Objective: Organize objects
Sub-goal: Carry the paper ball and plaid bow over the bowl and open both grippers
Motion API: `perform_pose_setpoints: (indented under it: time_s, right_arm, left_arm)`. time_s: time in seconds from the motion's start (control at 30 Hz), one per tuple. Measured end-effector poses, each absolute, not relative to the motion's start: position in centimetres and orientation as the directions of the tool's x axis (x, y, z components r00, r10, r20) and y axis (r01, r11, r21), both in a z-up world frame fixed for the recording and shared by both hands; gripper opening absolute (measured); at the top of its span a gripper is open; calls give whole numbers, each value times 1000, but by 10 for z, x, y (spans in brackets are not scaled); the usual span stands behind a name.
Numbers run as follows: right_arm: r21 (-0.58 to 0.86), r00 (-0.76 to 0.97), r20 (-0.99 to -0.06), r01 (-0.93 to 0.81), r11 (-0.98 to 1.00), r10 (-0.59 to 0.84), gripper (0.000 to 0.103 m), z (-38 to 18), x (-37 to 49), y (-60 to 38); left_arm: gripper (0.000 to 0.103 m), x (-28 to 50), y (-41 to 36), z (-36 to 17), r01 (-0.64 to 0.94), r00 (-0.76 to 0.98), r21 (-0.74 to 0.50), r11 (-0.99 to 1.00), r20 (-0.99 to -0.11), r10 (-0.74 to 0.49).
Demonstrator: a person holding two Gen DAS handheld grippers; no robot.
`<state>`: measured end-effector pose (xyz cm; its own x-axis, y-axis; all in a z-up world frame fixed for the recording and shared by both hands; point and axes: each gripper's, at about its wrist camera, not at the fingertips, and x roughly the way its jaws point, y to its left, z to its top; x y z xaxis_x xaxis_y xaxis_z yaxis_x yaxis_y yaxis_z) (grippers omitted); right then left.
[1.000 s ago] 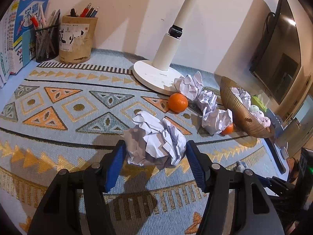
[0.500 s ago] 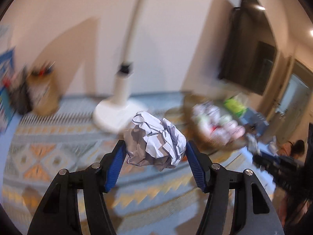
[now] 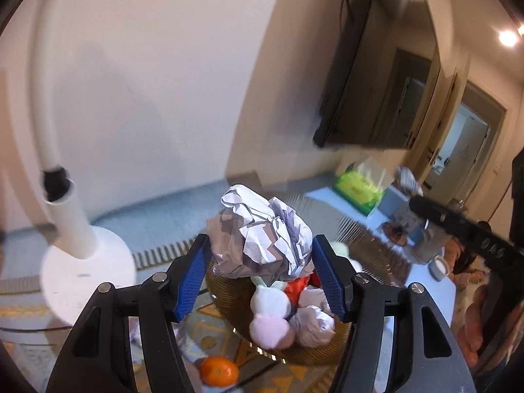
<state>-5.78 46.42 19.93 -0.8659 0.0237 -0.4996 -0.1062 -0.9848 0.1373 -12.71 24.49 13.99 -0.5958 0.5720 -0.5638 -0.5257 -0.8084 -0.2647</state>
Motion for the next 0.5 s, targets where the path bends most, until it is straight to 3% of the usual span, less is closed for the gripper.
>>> perform_pose_setpoints:
  time_s: [0.07,0.1,0.17,0.2,0.5]
  right_arm:
    - [157,-854,-520,-102,-982,6,20,193,-79,468]
    - [161,-851,-525,-97,-982,-2,25,191,-84,468]
    - [157,-833,-554,-86,-984,-15,65,184,-102,467]
    - [154,-820,-573,-101,-983,-5,68,178,-111,467]
    - [181,-807,-591,-119,-976,-11,68,161,-84,471]
  left_arm:
    - [69,-134,257,125,-552,-549,-262,-791,-600,582]
    - [83,-141,263,116,-562,-508,-273,-781,-631,586]
    - [86,-145,265,101,-541,-478,-282,-792,-672,566]
    - [86,-145,264,96,-541,-465,-289,-789,-679,568]
    - [86,-100,213,113,-603,-416,-336,-724,-642,644]
